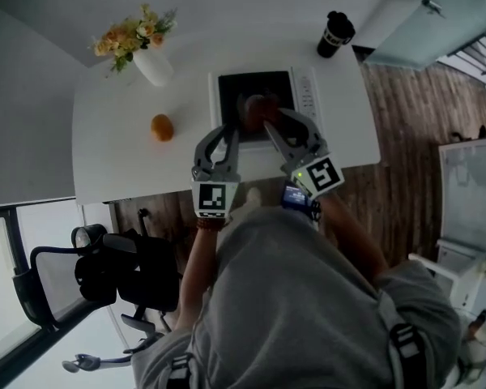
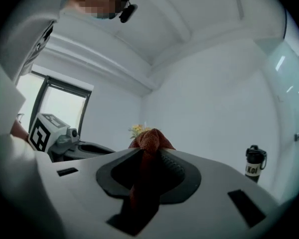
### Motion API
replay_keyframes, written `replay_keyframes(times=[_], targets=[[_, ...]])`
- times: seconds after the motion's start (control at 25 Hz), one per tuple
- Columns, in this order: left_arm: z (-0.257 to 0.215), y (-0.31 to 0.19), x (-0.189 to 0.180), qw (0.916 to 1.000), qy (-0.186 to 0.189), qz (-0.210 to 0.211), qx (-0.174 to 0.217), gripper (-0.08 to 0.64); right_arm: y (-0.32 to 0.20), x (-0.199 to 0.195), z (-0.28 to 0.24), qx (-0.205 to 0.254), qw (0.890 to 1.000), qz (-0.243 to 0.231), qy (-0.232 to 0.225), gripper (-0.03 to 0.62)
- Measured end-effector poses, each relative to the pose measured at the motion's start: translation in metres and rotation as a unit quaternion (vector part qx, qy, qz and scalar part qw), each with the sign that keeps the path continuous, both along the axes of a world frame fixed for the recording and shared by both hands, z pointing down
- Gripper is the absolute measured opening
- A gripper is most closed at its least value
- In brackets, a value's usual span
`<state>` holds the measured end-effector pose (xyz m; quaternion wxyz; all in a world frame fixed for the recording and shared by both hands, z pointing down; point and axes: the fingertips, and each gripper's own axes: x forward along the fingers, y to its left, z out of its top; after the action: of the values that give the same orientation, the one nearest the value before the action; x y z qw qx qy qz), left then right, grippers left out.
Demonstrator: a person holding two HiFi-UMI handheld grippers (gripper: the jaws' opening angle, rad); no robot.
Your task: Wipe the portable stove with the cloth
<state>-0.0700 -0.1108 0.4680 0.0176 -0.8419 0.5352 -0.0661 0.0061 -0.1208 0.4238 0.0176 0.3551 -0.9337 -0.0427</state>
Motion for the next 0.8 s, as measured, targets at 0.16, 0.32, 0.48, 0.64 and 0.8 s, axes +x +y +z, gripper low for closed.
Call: replay_keyframes(times=[0.16, 0.32, 0.48, 0.64, 0.8], targets=[[0.008, 0.003, 0.010, 0.9995, 0.025, -0.019, 0.000, 0.057, 0.008, 0.025, 0.025, -0.016, 0.997, 0.079, 0.016, 0.100], [0.014, 0.005, 0.020, 0.9998, 0.014, -0.016, -0.003, 0.048, 0.012, 0.047, 0.043, -0.038, 0.991, 0.126, 0.035, 0.092], [0.020, 0.006, 0.023, 0.9998, 0.008, -0.012, -0.011, 0.046, 0.016, 0.051, 0.048, -0.041, 0.990, 0.132, 0.036, 0.089], [0.025, 0.009, 0.022, 0.9997, 0.003, -0.012, -0.019, 0.046, 0.016, 0.052, 0.050, -0.045, 0.989, 0.138, 0.035, 0.089], [0.028, 0.010, 0.020, 0.9996, -0.008, -0.014, -0.023, 0.044, 0.017, 0.052, 0.052, -0.048, 0.989, 0.137, 0.033, 0.089]])
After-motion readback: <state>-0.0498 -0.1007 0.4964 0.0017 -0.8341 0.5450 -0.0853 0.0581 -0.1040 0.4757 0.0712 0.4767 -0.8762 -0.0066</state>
